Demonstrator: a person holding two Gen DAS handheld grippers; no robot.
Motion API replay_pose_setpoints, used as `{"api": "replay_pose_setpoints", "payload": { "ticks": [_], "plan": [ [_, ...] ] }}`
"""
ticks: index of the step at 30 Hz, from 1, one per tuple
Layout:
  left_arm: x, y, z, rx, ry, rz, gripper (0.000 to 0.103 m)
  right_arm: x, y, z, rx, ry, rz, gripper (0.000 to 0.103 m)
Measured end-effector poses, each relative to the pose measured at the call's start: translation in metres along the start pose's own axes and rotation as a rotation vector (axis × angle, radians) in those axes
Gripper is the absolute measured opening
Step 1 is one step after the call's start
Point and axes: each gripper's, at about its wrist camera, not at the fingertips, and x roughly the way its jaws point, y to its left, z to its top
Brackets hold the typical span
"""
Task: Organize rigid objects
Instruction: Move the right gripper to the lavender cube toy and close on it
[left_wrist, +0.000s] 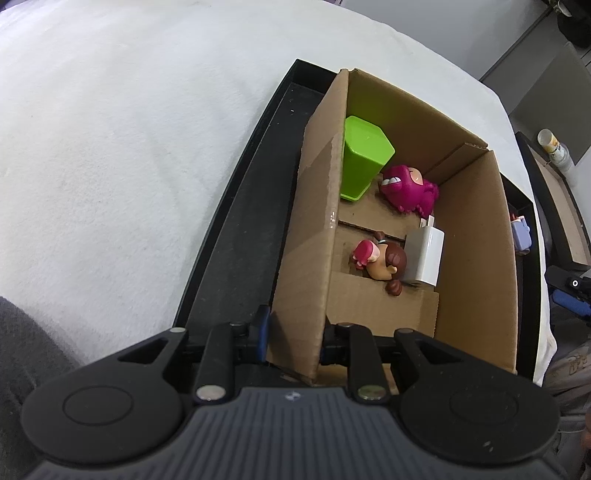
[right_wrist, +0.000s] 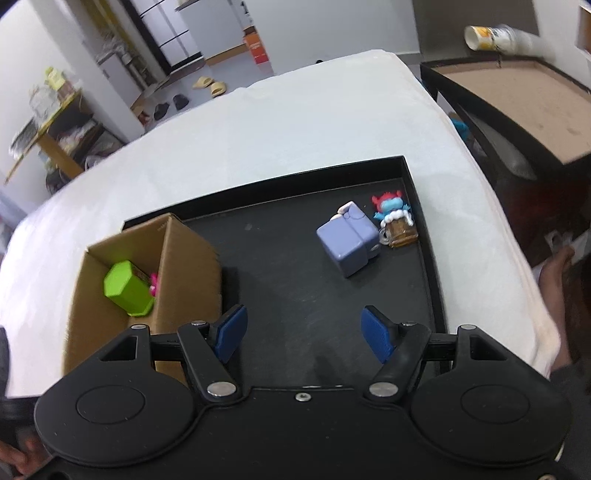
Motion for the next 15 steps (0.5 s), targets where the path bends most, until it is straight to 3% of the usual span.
{"api": "replay_pose_setpoints", "payload": {
  "ticks": [15],
  "plan": [
    [0.006, -0.006, 0.001, -0.023, 0.01, 0.033, 0.021, 0.033, -0.028, 0.015, -0.07, -0.026, -0.003, 0.067]
  ]
}}
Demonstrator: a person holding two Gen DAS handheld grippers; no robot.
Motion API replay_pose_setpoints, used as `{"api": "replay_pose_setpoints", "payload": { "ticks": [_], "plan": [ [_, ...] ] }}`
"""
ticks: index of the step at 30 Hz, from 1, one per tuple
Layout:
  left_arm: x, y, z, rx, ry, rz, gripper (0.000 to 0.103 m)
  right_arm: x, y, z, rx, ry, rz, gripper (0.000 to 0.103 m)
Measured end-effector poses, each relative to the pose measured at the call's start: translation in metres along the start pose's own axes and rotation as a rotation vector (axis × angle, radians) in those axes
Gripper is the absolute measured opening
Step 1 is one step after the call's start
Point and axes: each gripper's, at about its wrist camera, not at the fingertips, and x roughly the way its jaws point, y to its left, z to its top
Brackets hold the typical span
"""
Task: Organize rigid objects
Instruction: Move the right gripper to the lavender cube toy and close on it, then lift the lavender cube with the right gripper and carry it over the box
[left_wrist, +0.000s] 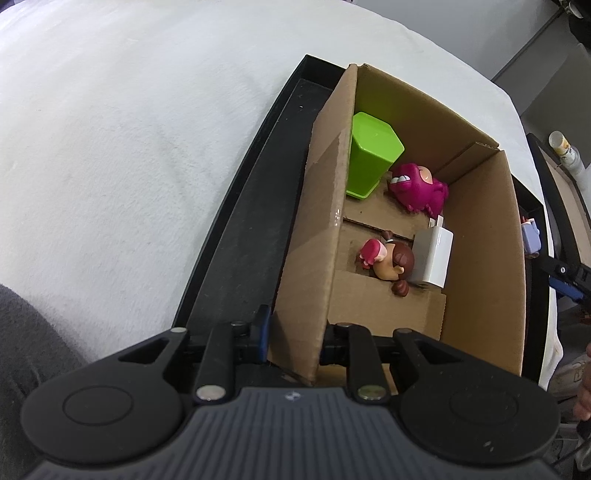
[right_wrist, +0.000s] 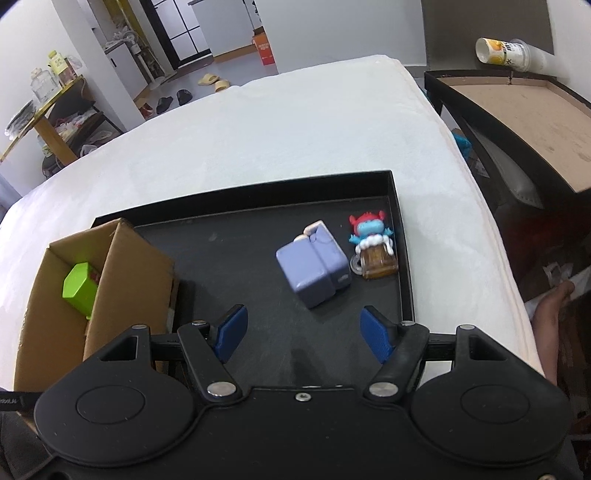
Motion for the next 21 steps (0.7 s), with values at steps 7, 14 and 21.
{"api": "replay_pose_setpoints", "payload": {
  "ticks": [7, 14, 21],
  "plan": [
    [0.0, -0.003, 0.0, 0.004, 0.001, 0.012, 0.021, 0.021, -0.002, 0.013, -0.041, -0.001, -0.032, 0.067],
    [0.003, -0.002, 0.001, 0.004, 0.007, 0.009, 0.021, 0.042, 0.006, 0.014, -0.08, 0.034, -0.051, 0.064],
    [0.006, -0.004, 0.001, -0.004, 0.008, 0.017, 0.021, 0.05, 0.016, 0.012, -0.135, 0.024, -0.107, 0.051]
  ]
}}
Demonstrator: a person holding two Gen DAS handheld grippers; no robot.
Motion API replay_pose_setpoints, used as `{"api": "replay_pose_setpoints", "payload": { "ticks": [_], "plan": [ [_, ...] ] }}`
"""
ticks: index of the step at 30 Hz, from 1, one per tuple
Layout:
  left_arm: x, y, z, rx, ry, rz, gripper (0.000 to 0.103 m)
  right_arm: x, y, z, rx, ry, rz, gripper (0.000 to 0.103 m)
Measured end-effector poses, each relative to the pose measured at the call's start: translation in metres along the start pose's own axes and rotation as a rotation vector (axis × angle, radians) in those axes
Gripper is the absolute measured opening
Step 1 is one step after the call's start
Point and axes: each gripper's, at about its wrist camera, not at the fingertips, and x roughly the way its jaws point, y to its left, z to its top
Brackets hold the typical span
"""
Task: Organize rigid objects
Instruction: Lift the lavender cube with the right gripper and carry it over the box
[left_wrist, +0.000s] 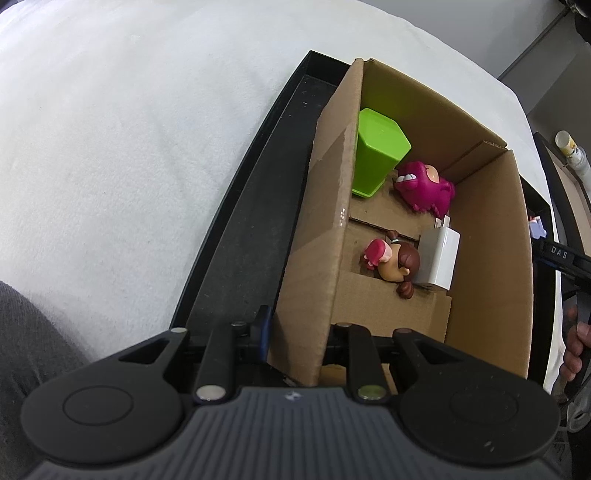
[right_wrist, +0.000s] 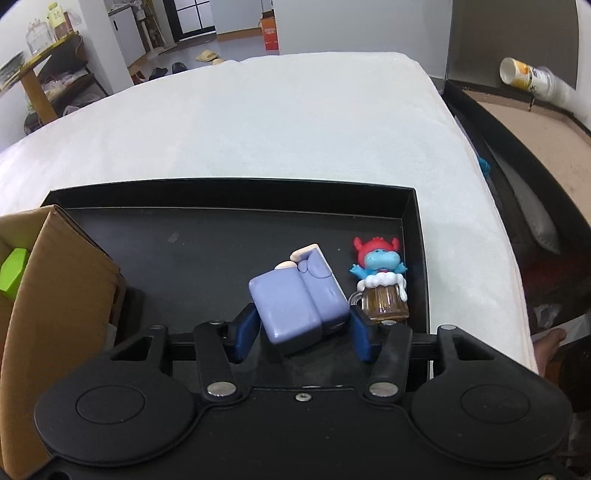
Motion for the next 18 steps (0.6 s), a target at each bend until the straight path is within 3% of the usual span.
{"api": "replay_pose_setpoints", "payload": {
  "ticks": [18],
  "plan": [
    [0.002, -0.004, 0.002, 0.034, 0.0, 0.005, 0.021, -0.035, 0.016, -0.035, 0.099, 0.021, 0.02, 0.048]
  ]
}}
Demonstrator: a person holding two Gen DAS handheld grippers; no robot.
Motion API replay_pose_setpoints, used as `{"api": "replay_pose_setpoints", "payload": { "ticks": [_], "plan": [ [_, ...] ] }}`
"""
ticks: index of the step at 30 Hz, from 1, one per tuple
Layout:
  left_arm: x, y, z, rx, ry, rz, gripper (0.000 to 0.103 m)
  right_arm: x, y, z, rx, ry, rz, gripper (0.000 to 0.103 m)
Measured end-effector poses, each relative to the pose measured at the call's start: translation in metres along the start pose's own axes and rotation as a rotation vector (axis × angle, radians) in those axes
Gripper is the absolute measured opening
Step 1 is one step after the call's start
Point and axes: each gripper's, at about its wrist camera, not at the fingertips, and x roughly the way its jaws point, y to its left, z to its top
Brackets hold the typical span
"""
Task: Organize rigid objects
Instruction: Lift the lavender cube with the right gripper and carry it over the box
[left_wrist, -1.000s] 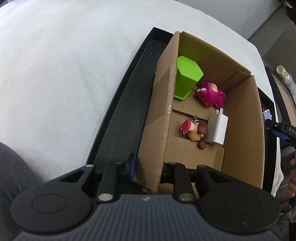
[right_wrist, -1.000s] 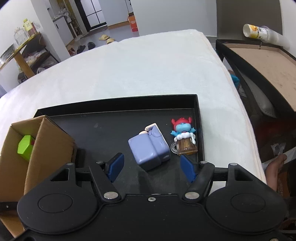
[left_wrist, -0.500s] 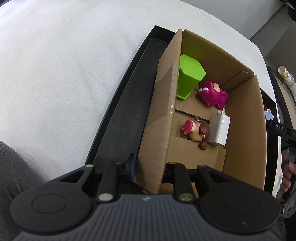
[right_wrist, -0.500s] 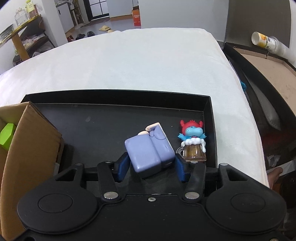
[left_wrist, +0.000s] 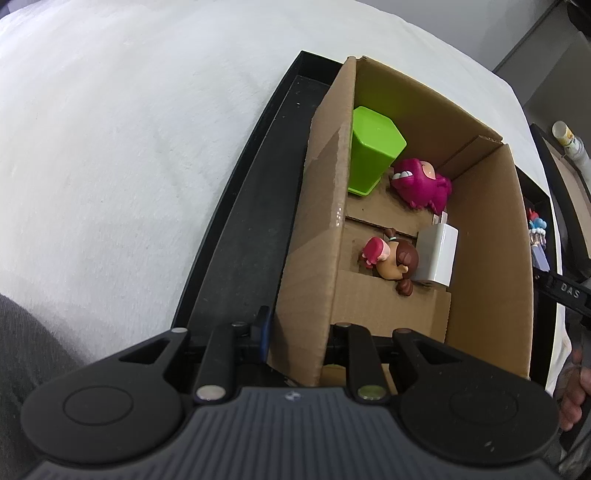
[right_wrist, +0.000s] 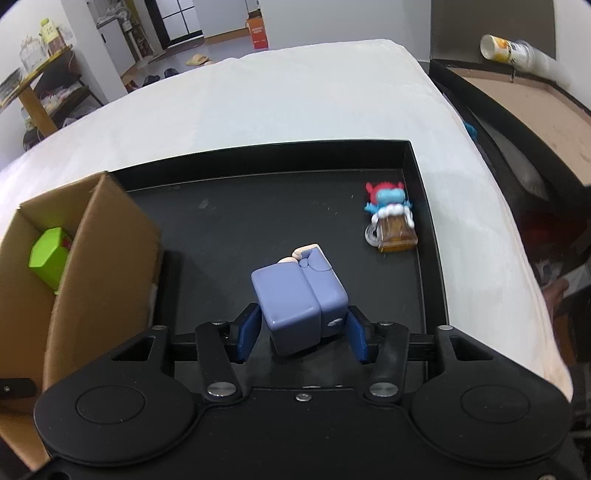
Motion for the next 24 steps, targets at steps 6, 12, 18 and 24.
{"api": "replay_pose_setpoints", "payload": {
  "ticks": [6, 12, 18, 24],
  "plan": [
    [0.0, -0.001, -0.001, 0.012, -0.002, -0.003, 0.021, -0.01, 0.008, -0.007, 0.006, -0.005, 0.013, 0.048],
    [-0.002, -0.004, 0.0, 0.032, -0.001, 0.0, 0.021, -0.025, 0.014, -0.009, 0.023, -0.023, 0.02, 0.048],
    [-0.005, -0.007, 0.0, 0.043, 0.004, 0.003, 0.021, -0.038, 0.019, -0.004, 0.036, -0.055, 0.034, 0.048],
    [-0.01, -0.01, -0.002, 0.063, -0.01, 0.001, 0.022, -0.051, 0.034, -0.002, 0.024, -0.072, 0.054, 0.048]
  ]
}}
